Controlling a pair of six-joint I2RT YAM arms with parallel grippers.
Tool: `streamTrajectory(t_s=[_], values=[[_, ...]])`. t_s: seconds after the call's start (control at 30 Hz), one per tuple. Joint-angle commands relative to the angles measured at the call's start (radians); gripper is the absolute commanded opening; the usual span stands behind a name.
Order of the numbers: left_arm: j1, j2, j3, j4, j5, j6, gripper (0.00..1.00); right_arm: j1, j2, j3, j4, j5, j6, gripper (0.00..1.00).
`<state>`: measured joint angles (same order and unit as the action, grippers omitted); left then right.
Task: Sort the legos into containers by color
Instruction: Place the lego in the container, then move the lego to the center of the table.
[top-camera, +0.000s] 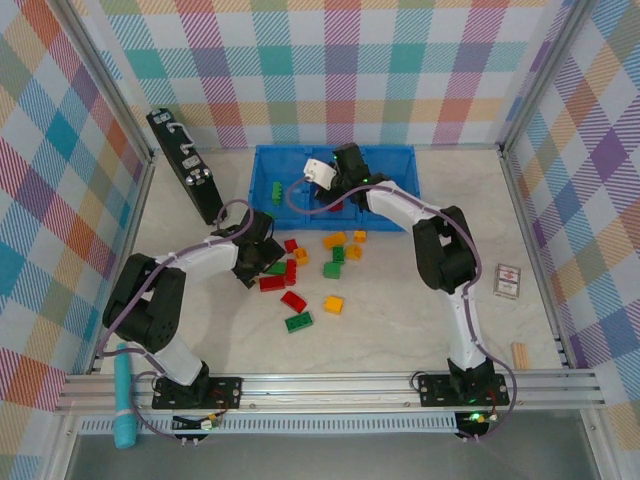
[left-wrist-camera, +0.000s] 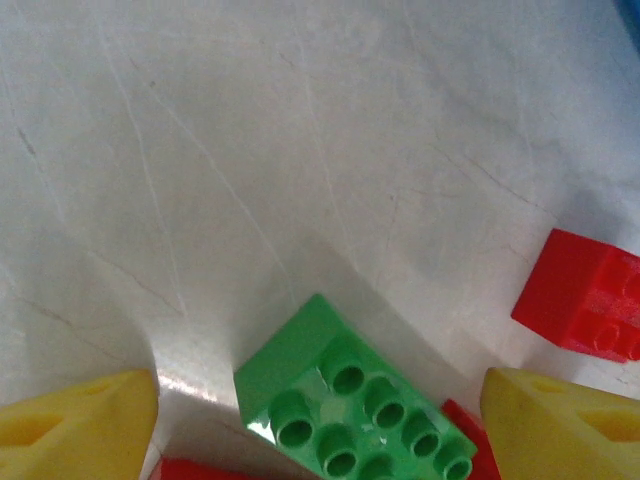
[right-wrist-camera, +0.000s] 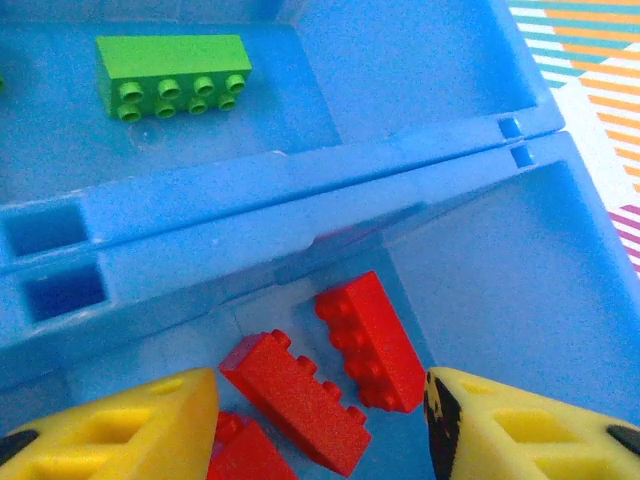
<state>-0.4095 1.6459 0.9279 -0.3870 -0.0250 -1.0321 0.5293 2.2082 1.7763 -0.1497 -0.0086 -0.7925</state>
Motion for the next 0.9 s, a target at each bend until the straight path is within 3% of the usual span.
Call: streamTrajectory(t_s=[0.0, 0.87], values=[[-0.008, 0.025, 0.019, 0.015, -0.029, -0.030, 0.79, 0.000, -0.072, -0.041, 0.041, -0.030, 0.021, 0.57], [-0.118, 0.194, 0.041, 0.149, 0.043, -0.155, 0.52, -0.015, -0.153, -0.119, 0.018, -0.038, 0.044, 0.58]])
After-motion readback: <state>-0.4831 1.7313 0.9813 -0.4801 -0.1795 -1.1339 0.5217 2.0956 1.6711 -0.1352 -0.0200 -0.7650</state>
